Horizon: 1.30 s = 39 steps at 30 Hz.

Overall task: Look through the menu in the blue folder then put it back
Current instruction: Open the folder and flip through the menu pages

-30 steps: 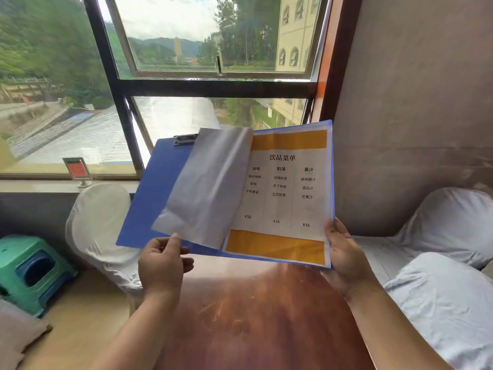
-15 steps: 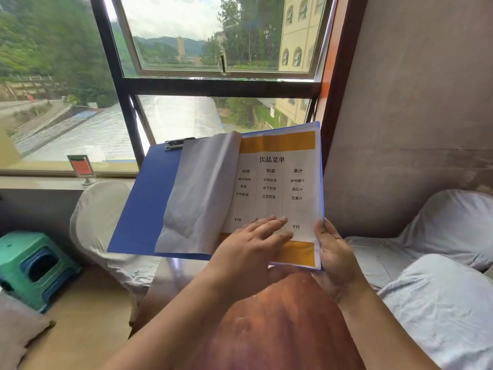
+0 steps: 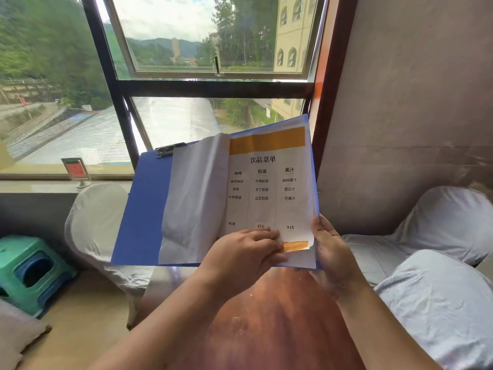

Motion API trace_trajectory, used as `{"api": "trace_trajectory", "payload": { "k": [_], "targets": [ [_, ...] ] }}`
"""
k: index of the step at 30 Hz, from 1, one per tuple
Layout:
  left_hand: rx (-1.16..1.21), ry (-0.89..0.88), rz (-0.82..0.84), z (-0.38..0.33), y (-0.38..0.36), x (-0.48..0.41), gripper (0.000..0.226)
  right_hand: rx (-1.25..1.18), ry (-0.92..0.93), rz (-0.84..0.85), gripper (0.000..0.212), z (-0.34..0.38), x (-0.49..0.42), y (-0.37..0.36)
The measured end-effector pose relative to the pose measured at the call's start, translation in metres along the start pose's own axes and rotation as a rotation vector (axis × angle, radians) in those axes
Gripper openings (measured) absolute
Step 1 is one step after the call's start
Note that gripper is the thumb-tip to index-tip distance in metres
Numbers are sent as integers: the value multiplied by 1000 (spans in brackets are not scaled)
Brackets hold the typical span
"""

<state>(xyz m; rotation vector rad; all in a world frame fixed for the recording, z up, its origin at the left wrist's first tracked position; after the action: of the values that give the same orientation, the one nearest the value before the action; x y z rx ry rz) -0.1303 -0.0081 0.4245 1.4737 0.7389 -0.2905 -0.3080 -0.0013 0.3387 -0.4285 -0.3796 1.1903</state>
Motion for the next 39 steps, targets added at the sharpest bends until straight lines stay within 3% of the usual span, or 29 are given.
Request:
{"api": "trace_trajectory", "payload": {
  "k": [4, 7, 9, 12, 14, 16, 18, 23, 28, 30, 32, 36, 39],
  "targets": [
    [-6, 47, -86, 3, 10, 2, 8, 10, 9, -28, 43, 1, 0, 2],
    [243, 333, -249, 29, 22, 15, 6, -12, 6, -36, 40, 0, 0, 8],
    [323, 402, -314, 40, 26, 25, 4, -40, 12, -27, 40, 0, -2, 12],
    [129, 272, -153, 29, 17, 21, 37, -52, -5, -33, 42, -5, -6, 13],
    [95, 217, -12, 22, 3, 15, 66, -67, -27, -32, 44, -10, -7, 11],
    [96, 193, 97, 18, -10, 9, 79, -81, -34, -23, 44, -12, -6, 6],
    [73, 154, 112, 17, -10, 4, 71, -48, -26, -11, 44, -10, -5, 0],
    [12, 37, -63, 3, 5, -2, 16, 15, -13, -21, 47, -6, -5, -6],
    [-54, 136, -95, 16, 8, -2, 7, 41, -15, 4, 44, 0, -4, -8],
    [-77, 216, -180, 29, 18, 3, 27, 24, -18, -10, 44, 2, -5, -3],
    [40, 410, -285, 54, 28, 16, 45, 19, -9, -15, 43, 5, -6, 3],
    [570, 975, -679, 119, 29, 76, 21, 33, 23, -35, 35, 14, -5, 13],
    [801, 1185, -916, 144, 24, 112, 17, 3, 39, -60, 39, 18, -5, 18]
  ]
}}
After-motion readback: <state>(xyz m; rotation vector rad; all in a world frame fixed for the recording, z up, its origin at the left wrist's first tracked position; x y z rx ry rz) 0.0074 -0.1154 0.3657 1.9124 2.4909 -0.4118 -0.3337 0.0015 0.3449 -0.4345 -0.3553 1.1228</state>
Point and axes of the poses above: each hand's wrist, its own x-axis away from the middle knuckle, its own y-axis out of the back of the hand, z = x × y, the point moved 9 cm from there along -x, towards the middle knuckle, and after that the axes turned 6 degrees about -y, right-handed, at the moved point
